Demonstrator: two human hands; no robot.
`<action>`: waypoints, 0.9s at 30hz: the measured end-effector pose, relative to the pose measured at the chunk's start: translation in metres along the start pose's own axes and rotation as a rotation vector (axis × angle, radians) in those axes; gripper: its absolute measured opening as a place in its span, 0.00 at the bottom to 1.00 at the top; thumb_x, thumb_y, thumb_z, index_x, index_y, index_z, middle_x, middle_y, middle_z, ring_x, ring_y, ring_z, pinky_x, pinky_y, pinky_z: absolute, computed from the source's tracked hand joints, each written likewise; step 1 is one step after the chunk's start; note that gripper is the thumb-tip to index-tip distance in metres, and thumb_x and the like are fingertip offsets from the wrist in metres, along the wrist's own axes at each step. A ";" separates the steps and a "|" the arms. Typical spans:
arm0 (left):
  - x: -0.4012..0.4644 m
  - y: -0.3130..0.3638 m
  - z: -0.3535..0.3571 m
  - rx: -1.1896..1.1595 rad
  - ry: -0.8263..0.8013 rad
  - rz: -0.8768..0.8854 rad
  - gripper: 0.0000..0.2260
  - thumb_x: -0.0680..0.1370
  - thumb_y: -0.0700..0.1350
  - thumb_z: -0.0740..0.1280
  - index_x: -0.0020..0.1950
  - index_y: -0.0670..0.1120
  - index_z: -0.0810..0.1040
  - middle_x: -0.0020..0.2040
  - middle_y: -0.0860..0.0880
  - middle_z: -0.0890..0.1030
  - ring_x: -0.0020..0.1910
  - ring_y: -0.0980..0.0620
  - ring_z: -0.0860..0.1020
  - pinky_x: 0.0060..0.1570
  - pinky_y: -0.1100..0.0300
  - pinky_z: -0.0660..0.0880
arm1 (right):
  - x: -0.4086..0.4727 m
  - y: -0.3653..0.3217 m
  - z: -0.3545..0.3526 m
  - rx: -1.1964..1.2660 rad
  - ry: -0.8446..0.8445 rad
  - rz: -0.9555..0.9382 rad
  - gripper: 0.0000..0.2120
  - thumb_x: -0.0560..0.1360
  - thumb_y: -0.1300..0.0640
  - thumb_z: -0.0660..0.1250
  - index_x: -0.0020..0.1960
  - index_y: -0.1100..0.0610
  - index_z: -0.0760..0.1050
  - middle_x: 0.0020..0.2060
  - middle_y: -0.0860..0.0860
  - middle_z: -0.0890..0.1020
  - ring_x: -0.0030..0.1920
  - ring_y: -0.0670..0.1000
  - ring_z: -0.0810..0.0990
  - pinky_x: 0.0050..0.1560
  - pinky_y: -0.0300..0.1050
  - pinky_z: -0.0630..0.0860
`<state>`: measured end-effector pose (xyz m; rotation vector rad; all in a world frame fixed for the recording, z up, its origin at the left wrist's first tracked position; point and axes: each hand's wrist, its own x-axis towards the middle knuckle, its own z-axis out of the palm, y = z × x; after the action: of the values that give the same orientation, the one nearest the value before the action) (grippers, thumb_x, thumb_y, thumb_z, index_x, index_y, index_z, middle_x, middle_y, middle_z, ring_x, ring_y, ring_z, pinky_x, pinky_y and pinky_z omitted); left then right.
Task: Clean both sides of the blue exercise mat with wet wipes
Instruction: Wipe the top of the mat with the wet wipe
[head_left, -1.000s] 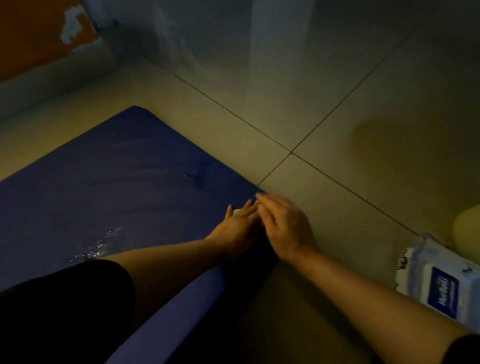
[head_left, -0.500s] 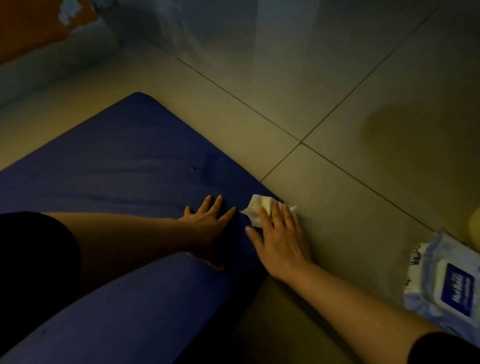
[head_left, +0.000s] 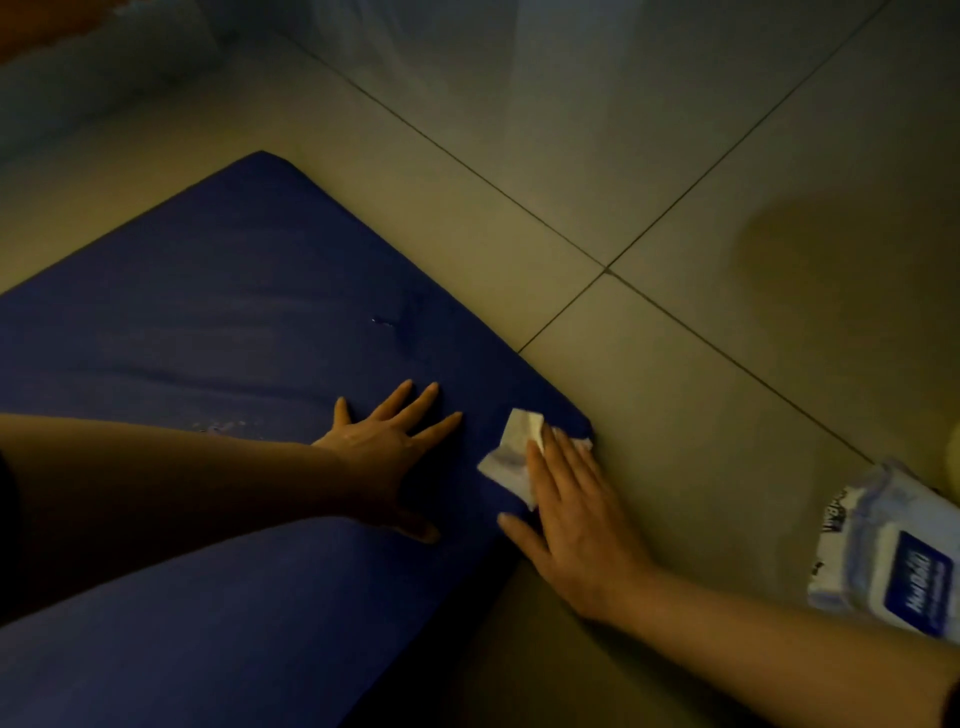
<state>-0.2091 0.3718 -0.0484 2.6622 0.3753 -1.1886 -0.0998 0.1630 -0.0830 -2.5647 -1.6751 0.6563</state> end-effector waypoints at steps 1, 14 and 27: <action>0.001 0.000 0.001 -0.013 -0.008 0.006 0.53 0.67 0.71 0.67 0.74 0.61 0.29 0.75 0.53 0.27 0.74 0.46 0.28 0.68 0.28 0.41 | -0.003 0.003 0.003 0.007 -0.032 -0.005 0.48 0.65 0.29 0.20 0.76 0.58 0.36 0.75 0.55 0.39 0.75 0.52 0.36 0.71 0.45 0.34; -0.008 -0.029 0.012 0.017 0.073 -0.095 0.54 0.62 0.79 0.57 0.73 0.60 0.27 0.75 0.49 0.27 0.74 0.44 0.29 0.72 0.37 0.37 | 0.020 -0.004 -0.001 0.019 -0.053 0.033 0.48 0.62 0.29 0.17 0.74 0.57 0.29 0.74 0.54 0.32 0.73 0.50 0.30 0.71 0.44 0.33; 0.008 -0.069 0.008 -0.193 0.433 -0.172 0.48 0.70 0.69 0.65 0.79 0.49 0.46 0.78 0.48 0.52 0.75 0.45 0.56 0.74 0.54 0.49 | 0.055 -0.033 -0.003 0.014 0.002 -0.034 0.47 0.67 0.30 0.21 0.75 0.60 0.37 0.74 0.55 0.35 0.74 0.53 0.33 0.71 0.45 0.33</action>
<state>-0.2311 0.4360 -0.0648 2.7380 0.7572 -0.5636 -0.1086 0.2259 -0.0915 -2.5205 -1.7040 0.6600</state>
